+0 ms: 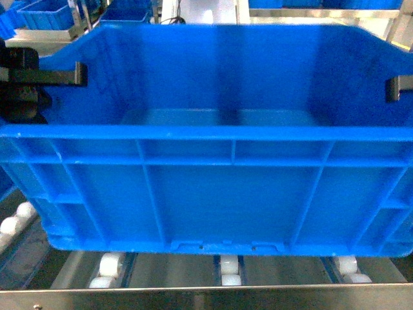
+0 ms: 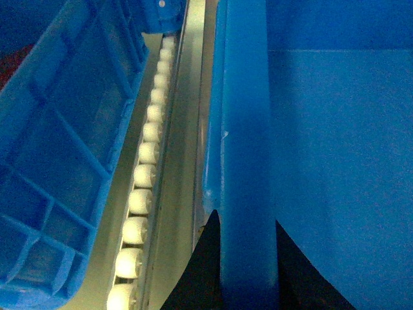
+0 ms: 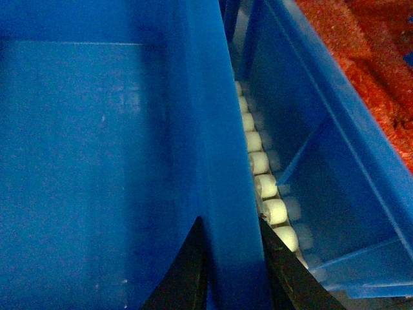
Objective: Place box next to blue box on left shelf
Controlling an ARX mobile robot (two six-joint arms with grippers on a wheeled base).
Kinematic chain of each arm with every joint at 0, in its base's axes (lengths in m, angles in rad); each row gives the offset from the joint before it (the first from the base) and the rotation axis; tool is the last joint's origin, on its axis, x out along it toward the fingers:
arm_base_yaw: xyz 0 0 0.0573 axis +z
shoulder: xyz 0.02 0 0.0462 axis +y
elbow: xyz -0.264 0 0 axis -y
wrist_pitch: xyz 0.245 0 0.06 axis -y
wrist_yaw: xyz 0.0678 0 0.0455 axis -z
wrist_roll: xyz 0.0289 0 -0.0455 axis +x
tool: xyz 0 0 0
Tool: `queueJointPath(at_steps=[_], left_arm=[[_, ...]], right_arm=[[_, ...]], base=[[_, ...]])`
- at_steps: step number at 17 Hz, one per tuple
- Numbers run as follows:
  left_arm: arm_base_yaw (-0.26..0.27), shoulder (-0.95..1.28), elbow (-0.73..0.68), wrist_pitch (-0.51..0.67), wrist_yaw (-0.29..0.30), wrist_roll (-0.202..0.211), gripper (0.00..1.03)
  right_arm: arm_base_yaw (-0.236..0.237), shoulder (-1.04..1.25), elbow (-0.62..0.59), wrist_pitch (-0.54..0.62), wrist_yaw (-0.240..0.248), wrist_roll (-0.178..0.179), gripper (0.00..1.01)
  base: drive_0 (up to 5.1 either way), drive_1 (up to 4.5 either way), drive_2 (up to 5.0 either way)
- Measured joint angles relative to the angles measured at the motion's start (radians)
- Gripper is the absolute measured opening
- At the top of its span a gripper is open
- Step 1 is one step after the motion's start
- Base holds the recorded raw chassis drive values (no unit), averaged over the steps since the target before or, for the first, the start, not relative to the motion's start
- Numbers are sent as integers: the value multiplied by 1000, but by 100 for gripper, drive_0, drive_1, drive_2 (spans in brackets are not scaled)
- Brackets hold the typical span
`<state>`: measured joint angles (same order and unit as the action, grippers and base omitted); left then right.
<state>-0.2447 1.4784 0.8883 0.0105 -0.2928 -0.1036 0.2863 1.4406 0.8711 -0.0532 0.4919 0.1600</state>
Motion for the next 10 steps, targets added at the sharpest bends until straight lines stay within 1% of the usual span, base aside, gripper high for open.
queueJointPath(at_steps=[2,4,7,8,9,10], left_arm=[[-4,12,2,-16,-11,6,8],[-9,31,18,-41,-17,6,8],[-27,70,25,-35,-13,-23,8],[-32,83,25,-33,-9,-47,8],[-33,94,25,-48,-5,-61,8],[-37,103,37,-99,-7,-81,8]], right_arm=[[-5,37,1,-19,-23,30,14],[-6,59,6,-27,-30,40,14],[-21,92,4,-3,-22,22,15],[-26,92,4,9,-16,-1,16],[-27,100,4,11,-14,-14,16],[-27,110,6,0,-14,-32,16]], base=[[0,0,0],[0,0,0],[0,0,0],[0,0,0],[0,0,0],[0,0,0]])
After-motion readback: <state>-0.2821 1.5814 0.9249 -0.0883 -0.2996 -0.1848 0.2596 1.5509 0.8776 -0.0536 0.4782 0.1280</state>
